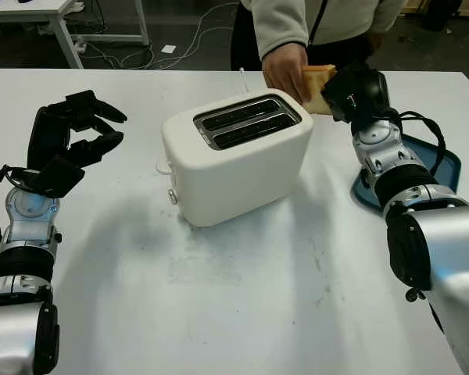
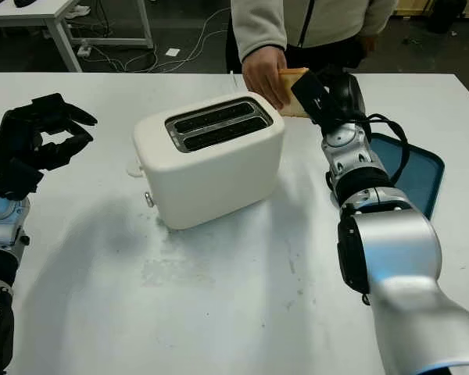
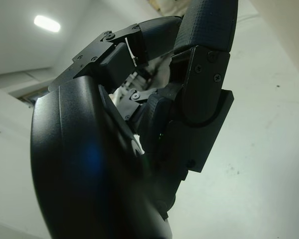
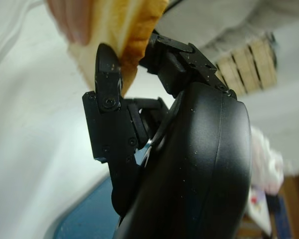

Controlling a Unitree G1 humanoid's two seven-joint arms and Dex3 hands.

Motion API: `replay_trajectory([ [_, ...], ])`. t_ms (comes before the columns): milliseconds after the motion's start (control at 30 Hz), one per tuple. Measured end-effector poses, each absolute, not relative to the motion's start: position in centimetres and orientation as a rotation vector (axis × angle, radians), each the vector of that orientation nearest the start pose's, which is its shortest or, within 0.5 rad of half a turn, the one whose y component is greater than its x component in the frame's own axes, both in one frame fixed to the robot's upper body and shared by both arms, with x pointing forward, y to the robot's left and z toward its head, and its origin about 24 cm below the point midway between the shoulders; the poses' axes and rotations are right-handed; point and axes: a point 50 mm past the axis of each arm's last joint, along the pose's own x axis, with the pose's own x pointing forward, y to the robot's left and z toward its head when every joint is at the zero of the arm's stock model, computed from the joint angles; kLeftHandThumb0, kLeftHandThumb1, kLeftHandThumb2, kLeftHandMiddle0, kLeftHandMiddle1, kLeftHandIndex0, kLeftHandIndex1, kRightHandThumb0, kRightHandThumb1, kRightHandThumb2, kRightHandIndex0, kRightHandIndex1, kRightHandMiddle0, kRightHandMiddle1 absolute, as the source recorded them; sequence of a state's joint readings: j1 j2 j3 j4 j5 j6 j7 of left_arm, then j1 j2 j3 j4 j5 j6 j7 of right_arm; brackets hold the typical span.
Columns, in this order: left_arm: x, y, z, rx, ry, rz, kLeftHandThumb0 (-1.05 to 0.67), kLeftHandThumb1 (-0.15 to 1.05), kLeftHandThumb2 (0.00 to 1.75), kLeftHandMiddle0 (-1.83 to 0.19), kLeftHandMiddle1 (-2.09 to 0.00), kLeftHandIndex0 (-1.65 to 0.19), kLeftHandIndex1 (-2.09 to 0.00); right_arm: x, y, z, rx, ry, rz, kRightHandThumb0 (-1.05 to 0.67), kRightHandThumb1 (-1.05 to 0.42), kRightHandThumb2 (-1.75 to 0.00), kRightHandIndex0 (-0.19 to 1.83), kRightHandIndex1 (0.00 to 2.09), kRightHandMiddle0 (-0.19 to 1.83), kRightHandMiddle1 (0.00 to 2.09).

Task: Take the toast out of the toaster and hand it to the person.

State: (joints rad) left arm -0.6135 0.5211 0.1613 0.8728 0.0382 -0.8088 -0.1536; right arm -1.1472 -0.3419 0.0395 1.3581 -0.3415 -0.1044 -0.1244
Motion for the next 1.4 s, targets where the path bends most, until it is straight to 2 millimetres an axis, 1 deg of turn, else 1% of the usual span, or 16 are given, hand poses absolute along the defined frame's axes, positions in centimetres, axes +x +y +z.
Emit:
replay_trajectory([
  [67, 33.3, 27.1, 14.5, 0.524, -0.549, -0.012, -1.05, 0.92, 0.24, -0.86, -1.10, -0.81, -0.92, 41.8, -19.9, 14.7, -0.704, 0.090, -0.066, -1.02, -0.89, -0.05, 0.03, 0.03, 0.04, 0.02],
  [133, 33.3, 27.1, 14.5, 0.522, -0.549, -0.012, -1.05, 0.92, 0.23, -0.87, -1.10, -0.83, -0.92, 41.8, -19.9, 14.9, -0.714, 0.075, -0.047, -1.04, -0.88, -0.02, 0.01, 0.01, 0.01, 0.00],
  [300, 33.3, 27.1, 14.5, 0.521, -0.548, -0.016, -1.05, 0.92, 0.23, -0.87, -1.09, -0.83, -0.91, 41.7, -21.0, 16.2, -0.730, 0.000, -0.058, -0.98, -0.88, -0.01, 0.00, 0.00, 0.00, 0.00],
  [433, 33.2, 27.1, 14.5, 0.521, -0.548, -0.016, -1.05, 0.92, 0.25, -0.87, -1.09, -0.82, -0.91, 41.2, -21.7, 16.6, -0.666, -0.114, -0.061, -0.91, -0.86, 0.00, 0.00, 0.00, 0.00, 0.00],
  [467, 33.2, 27.1, 14.5, 0.521, -0.548, -0.015, -1.05, 0.92, 0.25, -0.87, -1.09, -0.82, -0.91, 40.9, -21.9, 16.5, -0.651, -0.148, -0.060, -0.88, -0.84, 0.00, 0.00, 0.00, 0.00, 0.00],
  [600, 33.2, 27.1, 14.4, 0.518, -0.547, -0.014, -1.05, 0.92, 0.24, -0.88, -1.09, -0.85, -0.91, 39.4, -23.2, 15.8, -0.606, -0.269, -0.089, -0.92, -0.85, -0.01, 0.00, 0.00, 0.00, 0.00],
  [667, 33.2, 27.1, 14.3, 0.517, -0.545, -0.013, -1.05, 0.92, 0.23, -0.89, -1.09, -0.85, -0.91, 38.4, -23.9, 15.6, -0.566, -0.325, -0.113, -0.91, -0.86, -0.01, 0.04, 0.02, 0.03, 0.01],
  [767, 33.1, 27.0, 14.3, 0.514, -0.549, -0.014, -1.05, 0.92, 0.23, -0.90, -1.09, -0.87, -0.92, 36.5, -24.6, 15.0, -0.475, -0.401, -0.132, -0.82, -0.84, -0.01, 0.09, 0.04, 0.08, 0.03],
  [833, 32.9, 27.0, 14.2, 0.512, -0.553, -0.010, -1.05, 0.92, 0.23, -0.91, -1.10, -0.88, -0.92, 35.0, -24.2, 13.6, -0.396, -0.427, -0.107, -0.78, -0.85, -0.01, 0.08, 0.03, 0.08, 0.03],
  [867, 32.8, 26.9, 14.1, 0.507, -0.556, -0.009, -1.05, 0.92, 0.23, -0.91, -1.09, -0.88, -0.92, 34.1, -23.7, 12.5, -0.364, -0.417, -0.085, -0.79, -0.85, -0.01, 0.08, 0.03, 0.09, 0.03],
  [1000, 32.3, 26.7, 13.4, 0.495, -0.544, -0.002, -1.05, 0.92, 0.21, -0.92, -1.09, -0.87, -0.92, 30.6, -20.9, 8.5, -0.260, -0.354, 0.061, -0.75, -0.91, -0.02, 0.01, 0.00, 0.04, 0.00],
  [1067, 31.9, 26.6, 12.9, 0.460, -0.533, 0.005, -1.05, 0.92, 0.16, -0.94, -1.05, -0.91, -0.88, 29.1, -19.6, 7.5, -0.215, -0.333, 0.115, -0.71, -0.92, -0.05, 0.01, 0.00, 0.03, 0.00],
  [1133, 31.5, 26.4, 12.3, 0.427, -0.523, 0.014, -1.05, 0.92, 0.15, -0.97, -1.02, -0.93, -0.86, 27.8, -18.6, 7.1, -0.174, -0.320, 0.146, -0.70, -0.92, -0.06, 0.01, 0.01, 0.04, 0.01],
  [1200, 31.1, 26.2, 11.8, 0.382, -0.517, 0.029, -1.05, 0.92, 0.10, -1.02, -0.91, -0.98, -0.74, 26.7, -17.9, 7.0, -0.117, -0.299, 0.156, -0.70, -0.92, -0.05, 0.02, 0.01, 0.05, 0.01],
  [1267, 30.6, 25.6, 11.0, 0.334, -0.517, 0.037, -1.05, 0.92, 0.08, -1.04, -0.85, -1.00, -0.67, 25.6, -17.2, 7.0, -0.077, -0.265, 0.173, -0.70, -0.92, -0.10, 0.01, 0.00, 0.05, 0.01],
  [1400, 29.2, 23.9, 8.1, 0.244, -0.459, 0.026, -1.05, 0.91, 0.02, -1.08, -0.74, -1.03, -0.57, 24.1, -16.4, 7.0, -0.032, -0.208, 0.198, -0.71, -0.92, -0.18, 0.02, 0.01, 0.05, 0.00],
])
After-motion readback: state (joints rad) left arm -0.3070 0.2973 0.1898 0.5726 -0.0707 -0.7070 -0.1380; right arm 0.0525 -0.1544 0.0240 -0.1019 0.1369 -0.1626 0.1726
